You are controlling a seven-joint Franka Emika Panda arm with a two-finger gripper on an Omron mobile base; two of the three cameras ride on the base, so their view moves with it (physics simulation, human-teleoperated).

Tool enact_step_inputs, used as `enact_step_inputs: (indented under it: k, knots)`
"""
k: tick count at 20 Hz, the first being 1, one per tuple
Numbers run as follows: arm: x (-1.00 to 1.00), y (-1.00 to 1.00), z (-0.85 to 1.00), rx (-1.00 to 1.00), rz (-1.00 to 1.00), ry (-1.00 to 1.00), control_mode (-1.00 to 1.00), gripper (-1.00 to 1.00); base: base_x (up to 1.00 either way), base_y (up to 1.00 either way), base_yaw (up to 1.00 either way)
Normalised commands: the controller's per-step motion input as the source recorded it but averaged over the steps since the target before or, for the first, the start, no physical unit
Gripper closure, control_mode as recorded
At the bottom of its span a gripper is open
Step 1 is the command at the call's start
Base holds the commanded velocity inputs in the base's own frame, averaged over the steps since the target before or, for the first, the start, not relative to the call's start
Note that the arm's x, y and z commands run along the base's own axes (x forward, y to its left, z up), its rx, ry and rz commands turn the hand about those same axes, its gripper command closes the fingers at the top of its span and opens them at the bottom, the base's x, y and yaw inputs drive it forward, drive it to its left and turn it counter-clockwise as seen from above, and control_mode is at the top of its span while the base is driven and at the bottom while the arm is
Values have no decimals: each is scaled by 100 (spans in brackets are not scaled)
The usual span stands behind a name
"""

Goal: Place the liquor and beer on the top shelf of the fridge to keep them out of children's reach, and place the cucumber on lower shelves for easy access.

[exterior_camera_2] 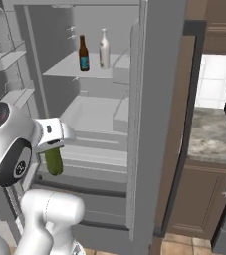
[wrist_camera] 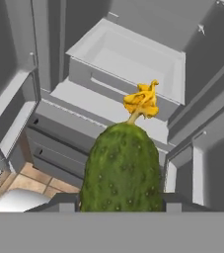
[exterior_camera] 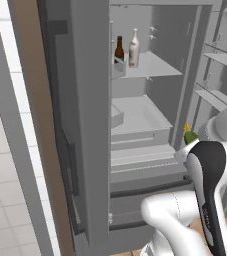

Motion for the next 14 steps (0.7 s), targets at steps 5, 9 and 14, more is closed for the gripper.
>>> enact_step_inputs:
  k: [5, 9, 14]
  knots:
    - [0, 0, 0, 0, 0, 0, 100, 100, 3, -34, 0]
    - [0, 0, 0, 0, 0, 0, 100, 100, 29, 6, 0]
    - [0, 0, 0, 0, 0, 0, 100, 100, 74, 26, 0]
